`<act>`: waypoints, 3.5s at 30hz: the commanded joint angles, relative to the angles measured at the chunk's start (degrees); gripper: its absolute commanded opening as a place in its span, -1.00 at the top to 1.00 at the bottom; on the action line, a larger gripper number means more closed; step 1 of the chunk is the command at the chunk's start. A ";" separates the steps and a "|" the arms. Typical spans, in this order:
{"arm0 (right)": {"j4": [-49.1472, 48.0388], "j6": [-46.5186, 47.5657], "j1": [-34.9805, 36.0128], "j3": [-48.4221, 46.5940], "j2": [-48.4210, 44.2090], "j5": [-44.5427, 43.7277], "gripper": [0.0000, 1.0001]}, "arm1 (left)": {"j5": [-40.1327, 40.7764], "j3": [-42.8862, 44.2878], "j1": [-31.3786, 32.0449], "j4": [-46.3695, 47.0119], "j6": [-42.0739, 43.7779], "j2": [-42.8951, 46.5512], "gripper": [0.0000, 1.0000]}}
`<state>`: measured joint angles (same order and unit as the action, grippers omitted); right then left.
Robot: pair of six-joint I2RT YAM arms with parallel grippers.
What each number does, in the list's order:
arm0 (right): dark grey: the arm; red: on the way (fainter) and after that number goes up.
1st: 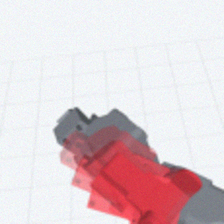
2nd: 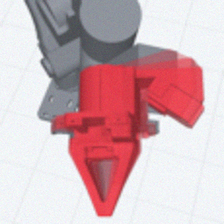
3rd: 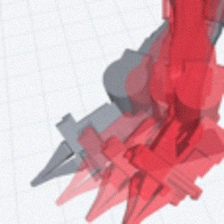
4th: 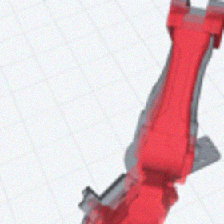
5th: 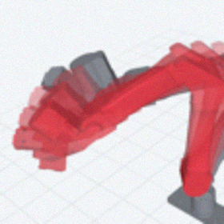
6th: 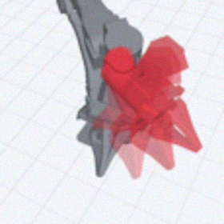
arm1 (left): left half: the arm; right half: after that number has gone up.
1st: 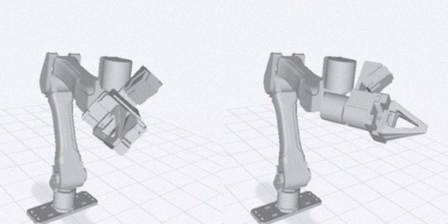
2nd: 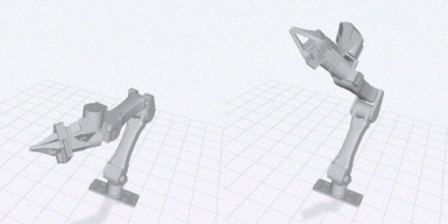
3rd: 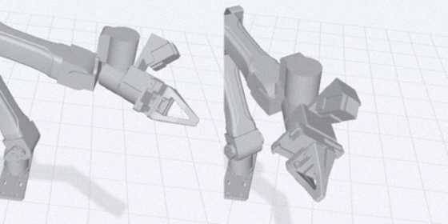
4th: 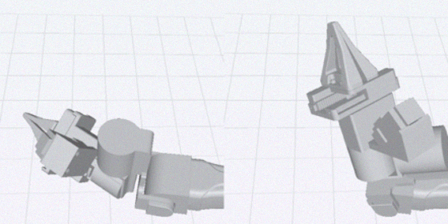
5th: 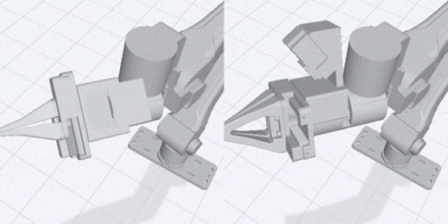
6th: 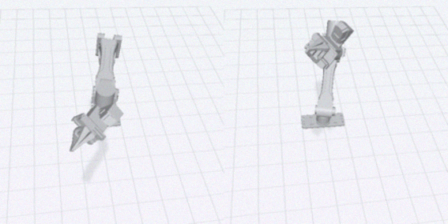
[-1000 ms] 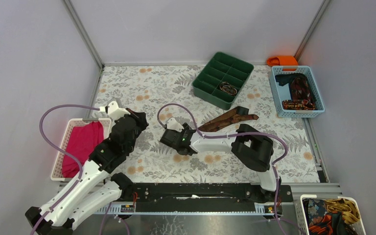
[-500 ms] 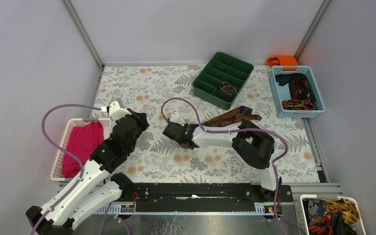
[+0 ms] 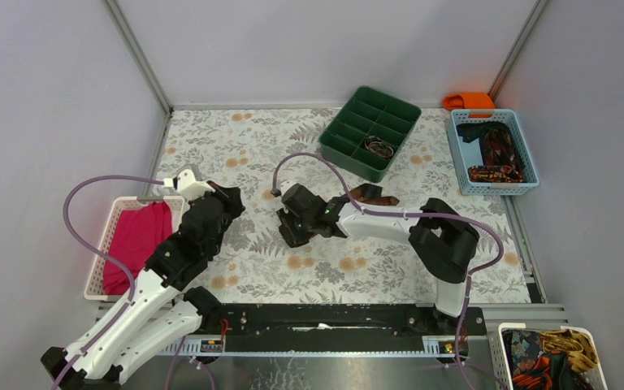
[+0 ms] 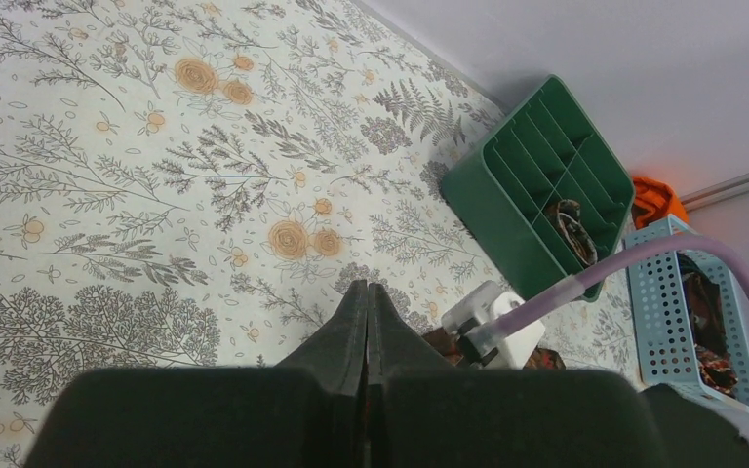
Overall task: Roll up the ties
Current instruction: Roll the tie at the center of the board.
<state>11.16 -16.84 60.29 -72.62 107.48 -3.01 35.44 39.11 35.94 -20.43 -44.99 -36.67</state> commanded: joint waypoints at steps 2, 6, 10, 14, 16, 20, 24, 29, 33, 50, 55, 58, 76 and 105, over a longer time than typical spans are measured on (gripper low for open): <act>-8.92 -5.64 -5.77 4.67 -3.43 18.71 0.41 | 0.81 1.15 -0.17 0.87 1.81 -0.68 1.00; -17.10 -8.37 -10.28 9.87 -4.80 27.61 0.41 | -0.10 1.03 -0.17 2.01 2.06 -2.20 1.00; -23.52 -11.71 -14.79 14.27 -4.60 35.29 0.41 | -1.46 0.96 -0.19 3.96 2.23 -3.71 1.00; -27.88 -13.12 -17.85 17.42 -5.52 38.91 0.41 | -3.12 1.03 -0.17 5.86 2.41 -5.64 1.00; -27.68 -12.84 -19.07 18.12 -5.79 39.24 0.40 | -4.01 0.75 -0.17 7.18 2.45 -6.83 1.00; -25.66 -11.22 -20.72 18.60 -5.68 39.20 0.39 | -6.01 0.27 -0.17 10.21 2.62 -10.19 1.00; -23.27 -9.28 -21.33 18.87 -6.34 36.00 0.35 | -8.62 -0.49 -0.17 14.13 2.72 -14.86 1.00; -19.57 -7.25 -21.44 18.31 -7.42 31.76 0.04 | -10.72 -1.09 -0.18 17.83 2.80 -19.96 1.00; -17.85 -6.12 -21.53 18.24 -8.88 29.87 -0.06 | -11.92 -1.57 -0.17 20.04 2.97 -23.12 1.00; -6.60 -0.04 -21.49 14.77 -9.66 14.42 -0.08 | -13.78 1.99 -0.27 28.69 5.92 -41.14 1.00; -7.81 0.19 -21.45 15.61 -12.56 14.51 -0.11 | -18.34 6.16 -3.14 30.59 8.03 -49.05 1.00; -8.86 -0.51 -21.08 18.06 -18.59 13.85 -0.26 | -22.87 7.48 -5.37 34.01 9.75 -53.40 1.00; -12.88 -8.53 -7.69 27.49 -23.10 4.49 0.89 | -42.43 11.67 -8.64 41.59 20.21 -68.59 1.00; -19.30 -9.27 -6.95 17.03 -1.74 -13.31 1.00 | -42.75 8.28 -8.61 42.79 17.40 -74.94 1.00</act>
<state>-5.98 -25.15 53.19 -53.76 102.83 -13.06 -7.03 48.73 27.64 26.20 -27.92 -108.44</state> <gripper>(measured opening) 0.010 0.007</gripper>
